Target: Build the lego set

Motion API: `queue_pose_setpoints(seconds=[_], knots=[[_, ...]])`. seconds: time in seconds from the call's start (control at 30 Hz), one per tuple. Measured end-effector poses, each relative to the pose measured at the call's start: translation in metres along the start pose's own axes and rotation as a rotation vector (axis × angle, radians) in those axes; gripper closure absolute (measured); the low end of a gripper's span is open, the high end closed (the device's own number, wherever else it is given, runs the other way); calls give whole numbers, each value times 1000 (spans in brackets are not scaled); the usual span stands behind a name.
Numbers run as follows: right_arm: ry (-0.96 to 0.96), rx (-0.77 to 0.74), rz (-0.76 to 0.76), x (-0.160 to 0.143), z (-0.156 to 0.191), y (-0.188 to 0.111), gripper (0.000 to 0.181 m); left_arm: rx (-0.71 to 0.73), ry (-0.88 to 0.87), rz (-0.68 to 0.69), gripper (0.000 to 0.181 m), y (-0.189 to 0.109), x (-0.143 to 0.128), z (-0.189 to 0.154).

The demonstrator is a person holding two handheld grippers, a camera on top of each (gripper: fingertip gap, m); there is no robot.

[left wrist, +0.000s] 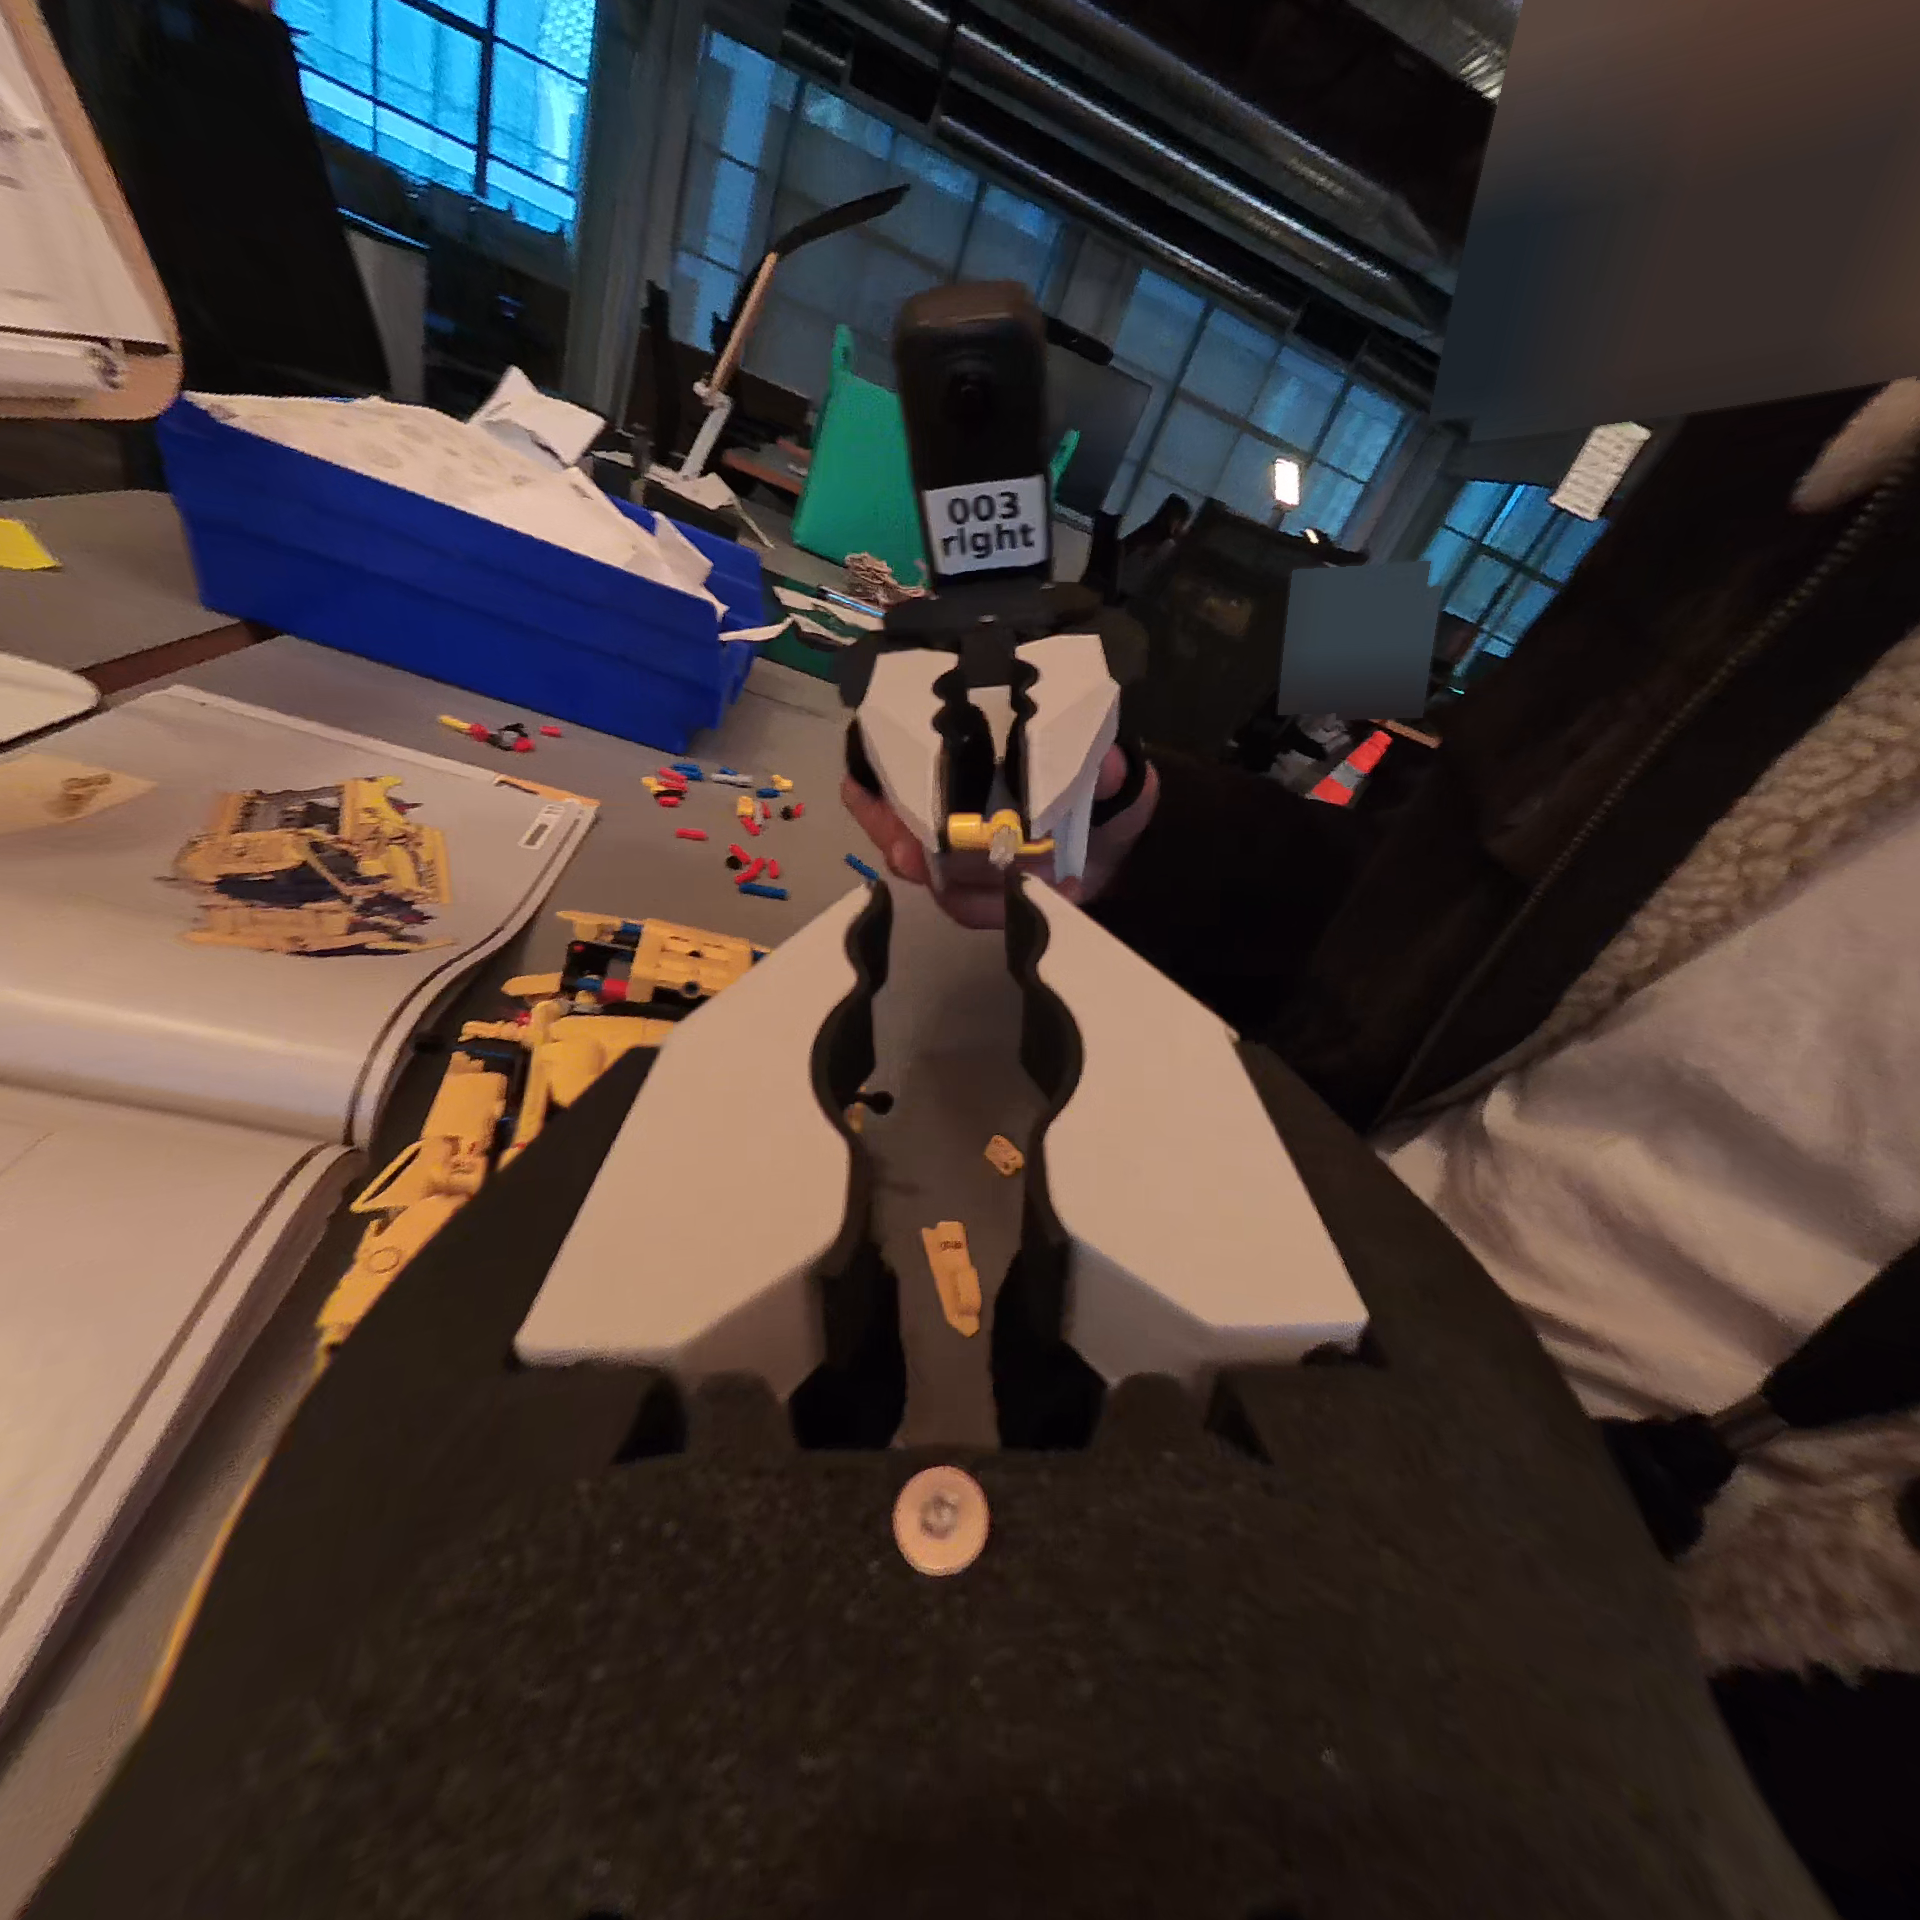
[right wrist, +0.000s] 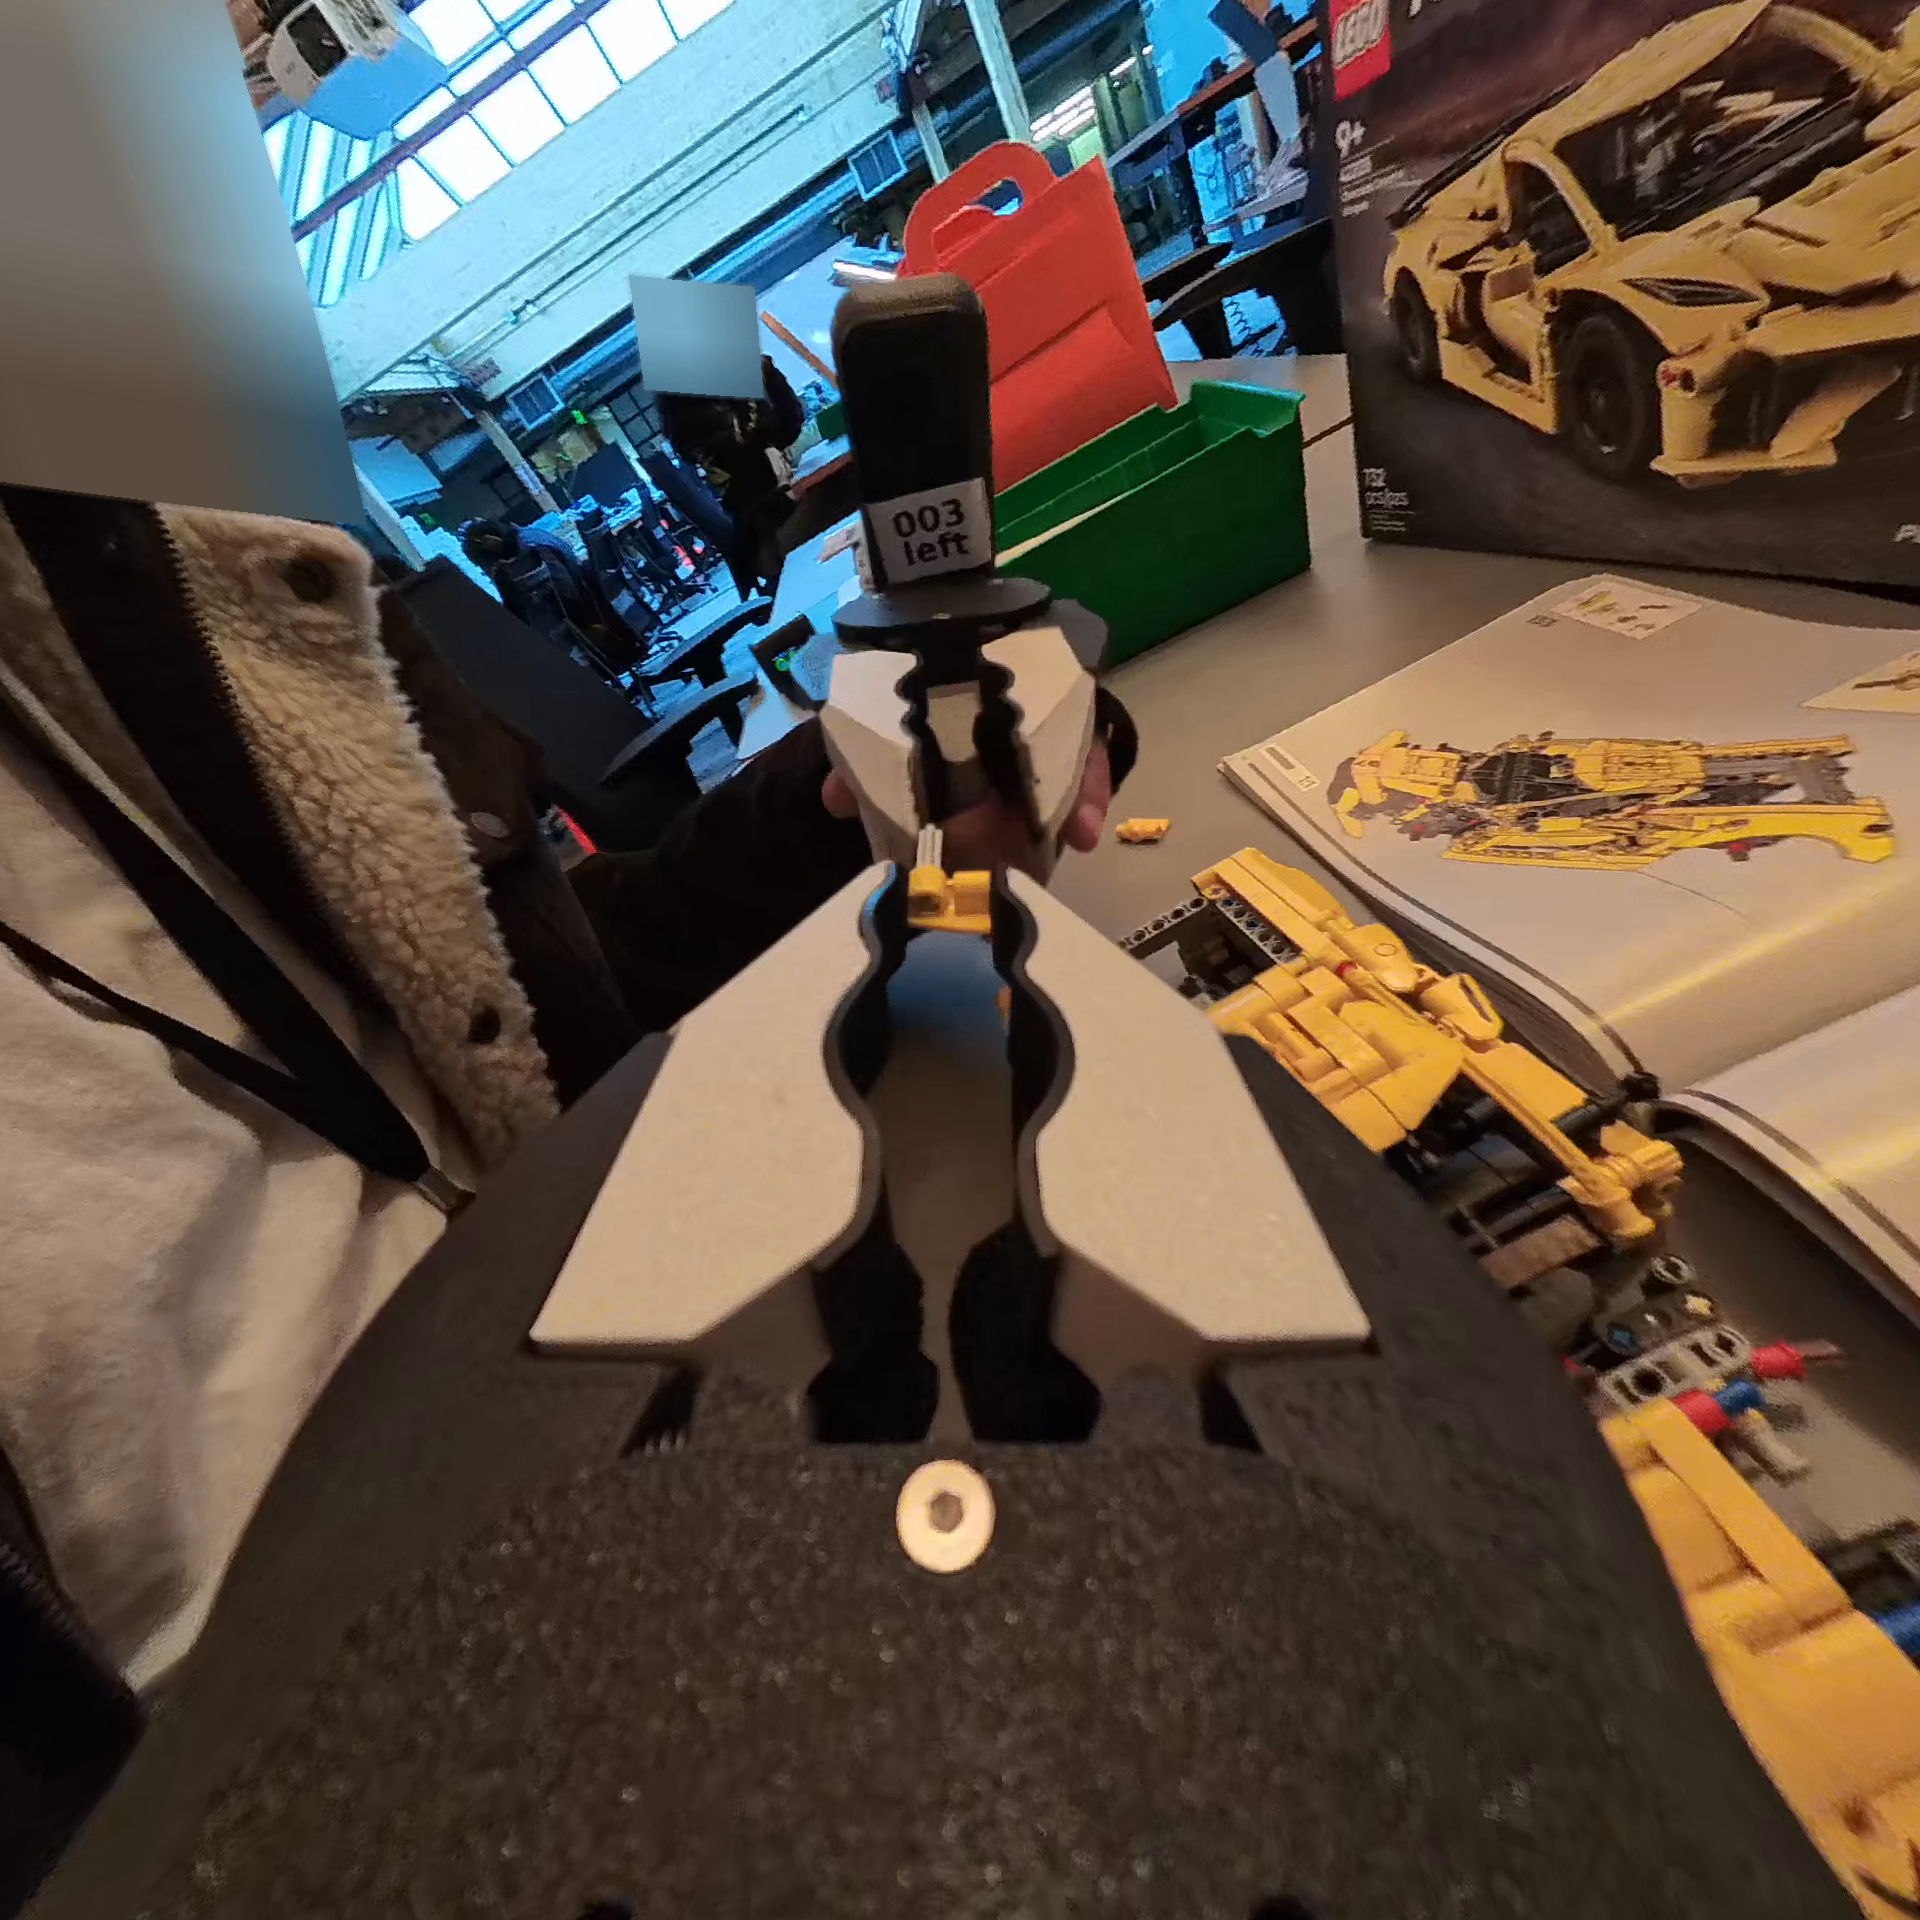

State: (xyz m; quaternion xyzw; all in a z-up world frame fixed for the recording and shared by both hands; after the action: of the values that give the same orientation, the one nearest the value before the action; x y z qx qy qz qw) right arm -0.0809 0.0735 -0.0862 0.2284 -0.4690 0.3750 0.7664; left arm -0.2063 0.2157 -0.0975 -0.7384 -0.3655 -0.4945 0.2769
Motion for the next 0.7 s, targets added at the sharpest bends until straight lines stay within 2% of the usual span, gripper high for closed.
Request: queue_pose_setpoints(seconds=[0.13,0.27,0.4,0.57,0.63,0.7], knots=[[-39,-87,17,-5,2,-18,166,71,0,-16,160,-8,4,7],[-54,-115,-66,-15,-1,-35,166,166,40,8,160,-11,6,10],[-52,-137,-58,-27,-3,-45,166,255,87,143,160,-10,-3,4],[-49,-135,-52,-44,4,-54,166,271,149,266,157,-4,-22,-32],[-40,-143,-48,-51,5,-57,166,226,175,266,156,3,-36,-51],[-40,-146,-36,-55,6,-59,166,240,188,318,156,11,-56,-64]])
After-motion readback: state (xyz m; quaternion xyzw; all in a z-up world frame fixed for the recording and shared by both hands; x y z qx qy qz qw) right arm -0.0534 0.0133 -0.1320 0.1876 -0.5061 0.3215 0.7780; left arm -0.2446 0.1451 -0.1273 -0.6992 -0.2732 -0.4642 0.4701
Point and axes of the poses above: each gripper's, where its closed fingertips meet, y out along the fingers, x out of its top, z = x × y across the jaws, the point moved 9 cm from there along -y, back along the fingers, and after that the axes turned 12 degrees about x, right-handed, at the moved point
